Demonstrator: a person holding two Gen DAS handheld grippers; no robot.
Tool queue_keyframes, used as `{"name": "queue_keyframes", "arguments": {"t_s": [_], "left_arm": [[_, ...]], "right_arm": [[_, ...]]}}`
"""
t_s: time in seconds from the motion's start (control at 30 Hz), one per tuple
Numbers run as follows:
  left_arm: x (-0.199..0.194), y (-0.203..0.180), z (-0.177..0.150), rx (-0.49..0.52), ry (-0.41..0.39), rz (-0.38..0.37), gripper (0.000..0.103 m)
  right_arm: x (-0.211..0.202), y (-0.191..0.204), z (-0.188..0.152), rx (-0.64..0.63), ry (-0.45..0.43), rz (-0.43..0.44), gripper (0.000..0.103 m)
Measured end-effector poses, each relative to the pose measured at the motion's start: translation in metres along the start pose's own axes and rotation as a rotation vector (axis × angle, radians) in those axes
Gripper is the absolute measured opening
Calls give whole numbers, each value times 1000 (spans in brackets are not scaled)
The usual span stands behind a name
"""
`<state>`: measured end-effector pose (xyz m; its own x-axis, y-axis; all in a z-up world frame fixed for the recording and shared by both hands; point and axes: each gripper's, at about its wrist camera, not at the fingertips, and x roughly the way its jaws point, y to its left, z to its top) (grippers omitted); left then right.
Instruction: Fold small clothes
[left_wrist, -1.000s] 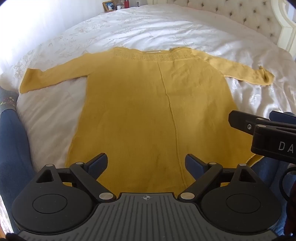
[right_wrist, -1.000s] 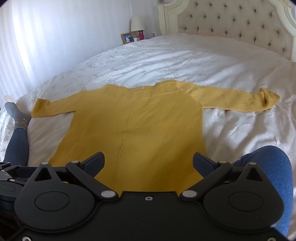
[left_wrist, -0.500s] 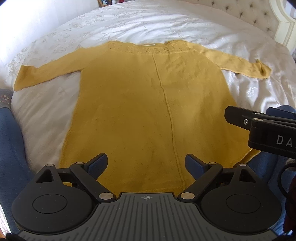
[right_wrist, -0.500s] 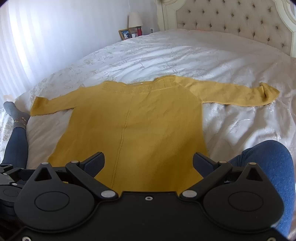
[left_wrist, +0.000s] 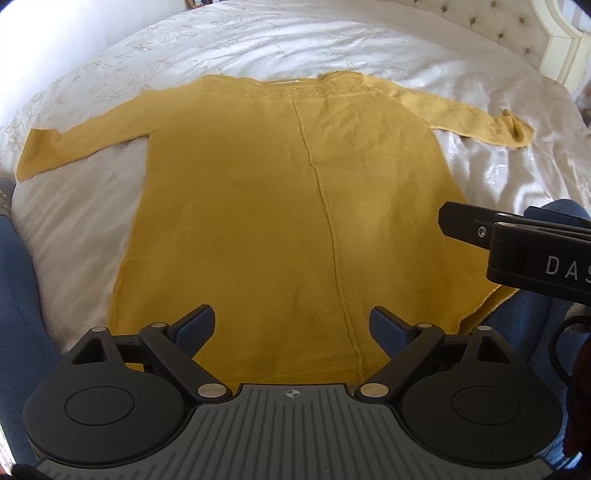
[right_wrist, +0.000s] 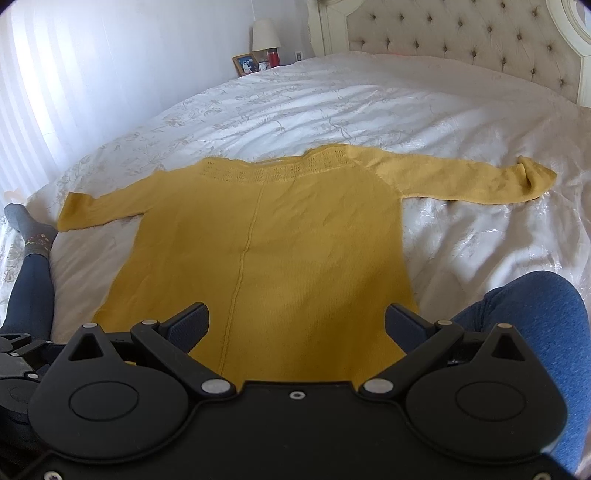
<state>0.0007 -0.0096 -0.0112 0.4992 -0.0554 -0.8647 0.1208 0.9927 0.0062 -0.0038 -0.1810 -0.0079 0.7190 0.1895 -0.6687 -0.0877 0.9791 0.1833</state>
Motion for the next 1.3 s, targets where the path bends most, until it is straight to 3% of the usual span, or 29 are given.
{"name": "queue_keyframes", "arguments": {"t_s": [0.83,1.3], "left_arm": [[3,2,6,27,-9,-27,91],[12,8,31,28,-51,-59,90]], "right_arm": [[3,-2,1,18,6,-6,101],[25,-18,14,74,39,-14,101]]}}
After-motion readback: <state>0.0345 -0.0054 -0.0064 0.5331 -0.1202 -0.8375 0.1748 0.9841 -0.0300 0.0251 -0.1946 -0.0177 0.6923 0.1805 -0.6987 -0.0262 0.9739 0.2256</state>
